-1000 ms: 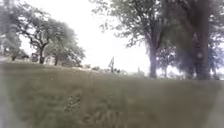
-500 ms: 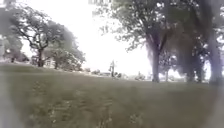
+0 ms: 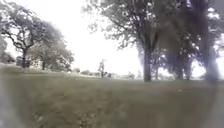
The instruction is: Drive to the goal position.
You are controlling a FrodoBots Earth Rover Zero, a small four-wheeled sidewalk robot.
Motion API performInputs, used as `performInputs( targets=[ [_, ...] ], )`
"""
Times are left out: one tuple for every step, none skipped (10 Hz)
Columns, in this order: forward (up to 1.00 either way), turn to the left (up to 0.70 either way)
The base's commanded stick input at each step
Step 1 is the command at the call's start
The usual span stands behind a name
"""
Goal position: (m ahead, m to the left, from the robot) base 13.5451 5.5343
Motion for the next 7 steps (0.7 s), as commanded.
performInputs(
  targets=[
    [1.00,0.00],
    [1.00,0.00],
    [1.00,0.00],
    [1.00,0.00],
    [1.00,0.00],
    [1.00,0.00],
    [1.00,0.00]
  ],
)
